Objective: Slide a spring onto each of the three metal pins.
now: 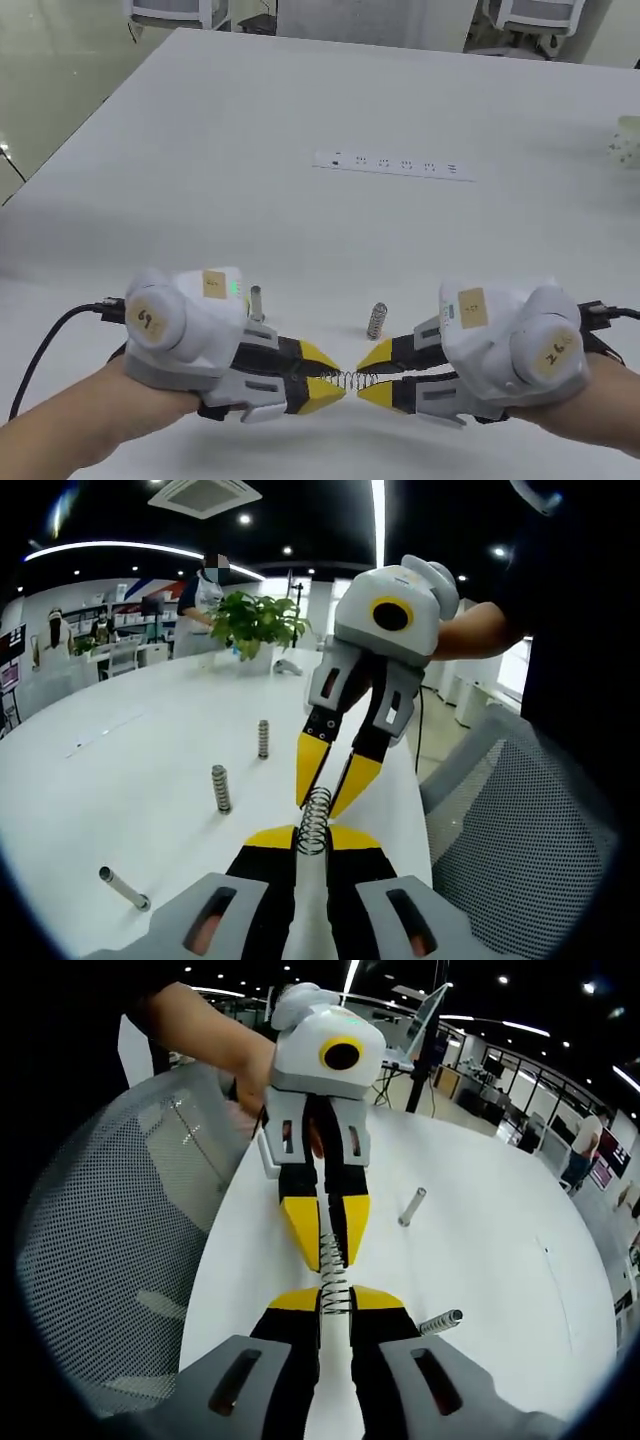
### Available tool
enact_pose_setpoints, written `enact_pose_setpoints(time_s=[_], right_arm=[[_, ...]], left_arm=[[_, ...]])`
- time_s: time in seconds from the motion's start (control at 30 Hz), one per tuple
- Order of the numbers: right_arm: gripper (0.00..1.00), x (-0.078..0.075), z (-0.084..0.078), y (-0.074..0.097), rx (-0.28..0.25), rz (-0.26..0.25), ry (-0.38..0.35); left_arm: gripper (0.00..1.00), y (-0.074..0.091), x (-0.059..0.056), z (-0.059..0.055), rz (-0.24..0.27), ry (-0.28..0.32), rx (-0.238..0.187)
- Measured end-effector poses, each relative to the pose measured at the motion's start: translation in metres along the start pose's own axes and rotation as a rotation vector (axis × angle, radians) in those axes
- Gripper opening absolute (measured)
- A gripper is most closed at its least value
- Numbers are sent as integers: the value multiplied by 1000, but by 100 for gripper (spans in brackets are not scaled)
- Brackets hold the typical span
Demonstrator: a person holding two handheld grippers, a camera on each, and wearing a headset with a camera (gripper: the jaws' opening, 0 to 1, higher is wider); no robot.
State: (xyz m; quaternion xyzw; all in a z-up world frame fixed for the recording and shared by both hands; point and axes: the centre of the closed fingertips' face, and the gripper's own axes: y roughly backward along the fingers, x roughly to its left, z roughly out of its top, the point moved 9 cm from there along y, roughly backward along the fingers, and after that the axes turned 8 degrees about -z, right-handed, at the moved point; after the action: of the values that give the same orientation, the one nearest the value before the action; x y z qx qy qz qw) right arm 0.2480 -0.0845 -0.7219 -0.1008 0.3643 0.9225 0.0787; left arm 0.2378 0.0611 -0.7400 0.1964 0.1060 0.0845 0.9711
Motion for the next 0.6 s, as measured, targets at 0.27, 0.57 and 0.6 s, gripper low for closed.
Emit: enact_pose_setpoints(time_s=[0.27,0.57,0.6], right_arm=[[12,5,-5,1,3,9,-14],[8,5,-12,6,-16,1,-24],[8,5,-12,6,-18,2,-18]], left_arm=[[2,-2,-4,0,-25,-3,11],[2,-1,-5,1,-34,-1,13],[2,-2,-5,0,-34,-1,16]])
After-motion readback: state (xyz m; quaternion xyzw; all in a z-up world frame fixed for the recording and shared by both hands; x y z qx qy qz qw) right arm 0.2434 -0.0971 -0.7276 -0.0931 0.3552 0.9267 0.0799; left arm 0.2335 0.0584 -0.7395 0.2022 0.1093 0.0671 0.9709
